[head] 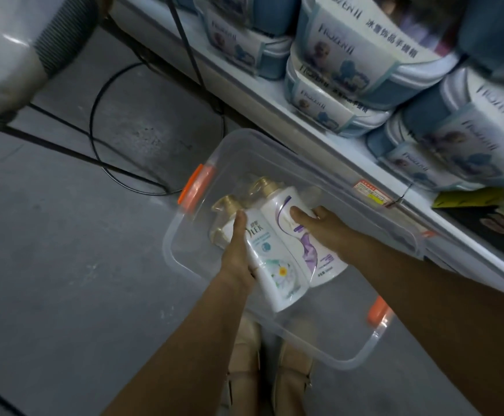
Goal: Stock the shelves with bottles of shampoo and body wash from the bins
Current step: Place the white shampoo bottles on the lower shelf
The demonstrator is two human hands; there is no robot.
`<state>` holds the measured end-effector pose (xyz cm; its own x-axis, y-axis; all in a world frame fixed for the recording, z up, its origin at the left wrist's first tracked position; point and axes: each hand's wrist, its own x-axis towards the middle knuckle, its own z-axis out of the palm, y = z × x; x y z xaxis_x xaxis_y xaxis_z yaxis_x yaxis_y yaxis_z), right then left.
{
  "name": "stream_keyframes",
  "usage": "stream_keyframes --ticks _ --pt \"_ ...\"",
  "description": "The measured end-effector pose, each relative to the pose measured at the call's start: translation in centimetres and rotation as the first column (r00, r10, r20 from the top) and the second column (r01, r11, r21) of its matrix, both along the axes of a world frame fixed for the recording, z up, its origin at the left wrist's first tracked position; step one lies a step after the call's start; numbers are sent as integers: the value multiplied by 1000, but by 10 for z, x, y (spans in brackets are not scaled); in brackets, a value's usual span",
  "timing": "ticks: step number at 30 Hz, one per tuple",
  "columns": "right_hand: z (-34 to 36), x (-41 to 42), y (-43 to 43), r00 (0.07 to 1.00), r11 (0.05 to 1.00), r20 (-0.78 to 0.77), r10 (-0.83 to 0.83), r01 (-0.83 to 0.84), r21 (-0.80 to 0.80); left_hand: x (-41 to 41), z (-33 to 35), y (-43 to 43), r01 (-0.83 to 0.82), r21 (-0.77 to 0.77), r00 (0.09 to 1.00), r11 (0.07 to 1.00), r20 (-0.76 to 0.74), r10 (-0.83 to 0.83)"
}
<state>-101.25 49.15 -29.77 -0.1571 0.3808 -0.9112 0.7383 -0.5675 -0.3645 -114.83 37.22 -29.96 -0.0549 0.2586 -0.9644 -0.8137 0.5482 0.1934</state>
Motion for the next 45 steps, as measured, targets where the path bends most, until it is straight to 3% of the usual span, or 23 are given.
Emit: stream_keyframes --ticks 7,14,22,28,31,37,45 --pt "93 14 0 993 995 -67 -98 99 9 -1 78 0 43 95 999 995 18 -44" --pt "196 13 -5 982 982 -119 -149 132 -137 -8 173 0 86 103 994 991 54 -92" --pt "333 14 -2 984 989 -119 -134 141 46 -9 310 10 140 147 990 979 -53 -134" --pt "441 21 -16 968 968 -125 -218 231 98 -16 417 18 286 229 958 931 -48 -282" --pt "493 25 -27 944 949 -194 -266 292 121 -21 472 21 335 236 941 912 -134 -311" --pt "593 35 -44 934 931 -297 -200 276 240 -20 578 17 394 328 917 858 -207 -342" --pt "709 47 -59 877 821 -443 -185 386 420 -10 696 24 485 440 855 756 -422 -302"
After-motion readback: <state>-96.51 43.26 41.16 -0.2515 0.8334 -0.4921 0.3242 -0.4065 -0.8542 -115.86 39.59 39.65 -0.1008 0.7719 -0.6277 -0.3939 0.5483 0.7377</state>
